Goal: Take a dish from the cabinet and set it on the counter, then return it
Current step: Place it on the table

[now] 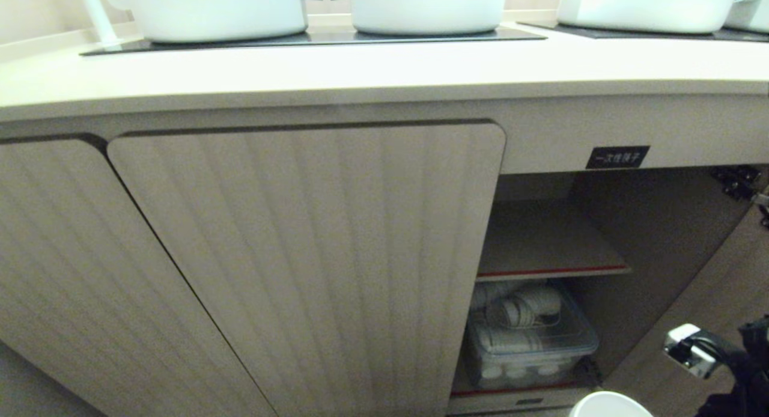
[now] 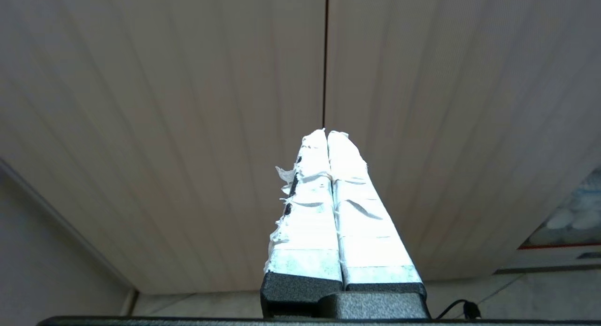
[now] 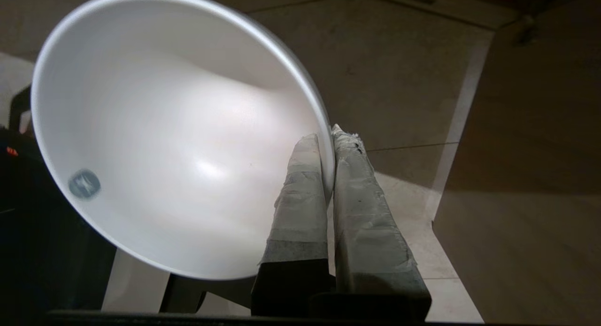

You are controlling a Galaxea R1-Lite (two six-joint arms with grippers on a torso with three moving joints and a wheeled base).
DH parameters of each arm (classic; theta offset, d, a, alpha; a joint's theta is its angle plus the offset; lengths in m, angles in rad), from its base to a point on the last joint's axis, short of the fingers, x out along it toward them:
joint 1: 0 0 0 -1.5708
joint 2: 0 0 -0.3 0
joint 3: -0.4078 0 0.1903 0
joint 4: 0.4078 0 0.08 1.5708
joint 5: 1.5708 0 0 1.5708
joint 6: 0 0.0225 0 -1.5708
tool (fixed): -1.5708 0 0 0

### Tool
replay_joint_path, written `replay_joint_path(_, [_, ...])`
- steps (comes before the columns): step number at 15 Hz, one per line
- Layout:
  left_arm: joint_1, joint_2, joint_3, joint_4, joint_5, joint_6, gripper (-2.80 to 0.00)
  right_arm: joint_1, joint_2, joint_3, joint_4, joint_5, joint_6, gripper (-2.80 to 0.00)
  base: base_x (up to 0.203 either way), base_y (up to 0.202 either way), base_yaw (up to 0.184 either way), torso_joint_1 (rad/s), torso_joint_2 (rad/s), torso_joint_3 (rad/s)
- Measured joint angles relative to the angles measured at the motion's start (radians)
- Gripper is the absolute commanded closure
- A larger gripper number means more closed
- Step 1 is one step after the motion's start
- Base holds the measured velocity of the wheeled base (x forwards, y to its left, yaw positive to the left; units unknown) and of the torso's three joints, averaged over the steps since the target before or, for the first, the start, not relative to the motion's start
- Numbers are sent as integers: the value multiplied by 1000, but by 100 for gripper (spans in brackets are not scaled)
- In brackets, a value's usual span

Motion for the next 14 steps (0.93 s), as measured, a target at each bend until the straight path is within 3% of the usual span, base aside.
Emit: replay_joint_path(14, [0,0,0,-2,0,0,0,0,14,-6,-5,2,-1,0,0,0,0,178,-485,-293])
